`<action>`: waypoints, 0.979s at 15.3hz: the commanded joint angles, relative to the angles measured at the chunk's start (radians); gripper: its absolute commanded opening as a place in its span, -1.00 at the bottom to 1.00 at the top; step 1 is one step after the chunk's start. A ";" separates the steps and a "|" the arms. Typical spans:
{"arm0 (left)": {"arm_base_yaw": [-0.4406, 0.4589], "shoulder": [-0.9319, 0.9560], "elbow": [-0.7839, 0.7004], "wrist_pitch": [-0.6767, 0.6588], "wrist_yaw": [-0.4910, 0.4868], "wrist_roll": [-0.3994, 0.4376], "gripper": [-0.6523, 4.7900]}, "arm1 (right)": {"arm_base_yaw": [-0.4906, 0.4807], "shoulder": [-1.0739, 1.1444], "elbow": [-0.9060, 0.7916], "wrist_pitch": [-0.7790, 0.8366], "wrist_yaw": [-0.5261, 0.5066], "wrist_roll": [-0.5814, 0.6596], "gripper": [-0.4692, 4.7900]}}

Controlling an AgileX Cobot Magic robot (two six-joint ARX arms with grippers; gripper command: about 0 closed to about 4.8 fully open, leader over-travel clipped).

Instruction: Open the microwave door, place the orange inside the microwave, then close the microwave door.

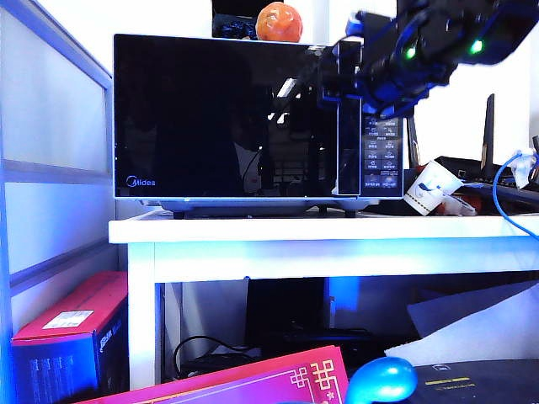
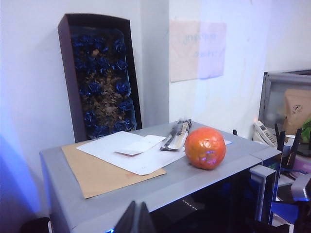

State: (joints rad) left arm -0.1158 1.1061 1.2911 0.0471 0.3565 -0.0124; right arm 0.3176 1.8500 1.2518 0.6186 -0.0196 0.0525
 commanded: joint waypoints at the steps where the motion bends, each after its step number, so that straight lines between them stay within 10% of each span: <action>1: 0.000 -0.002 0.005 -0.009 0.000 0.005 -0.78 | 0.002 0.027 0.006 0.086 0.026 -0.001 1.00; 5: 0.000 -0.002 0.005 -0.013 -0.001 0.005 -0.78 | 0.002 0.034 0.006 0.105 0.024 -0.001 0.22; 11: 0.000 -0.002 0.005 -0.016 -0.001 0.005 -0.78 | 0.002 0.034 0.006 0.107 0.021 -0.001 0.21; 13: 0.000 -0.002 0.005 -0.016 -0.001 0.005 -0.78 | 0.002 0.034 0.006 0.109 0.021 -0.001 -0.19; 15: 0.000 -0.002 0.004 -0.016 0.000 0.005 -0.78 | 0.002 0.034 0.006 0.113 0.018 -0.001 -0.17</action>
State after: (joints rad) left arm -0.1158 1.1061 1.2911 0.0231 0.3565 -0.0120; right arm 0.3180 1.8877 1.2541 0.7021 -0.0048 0.0395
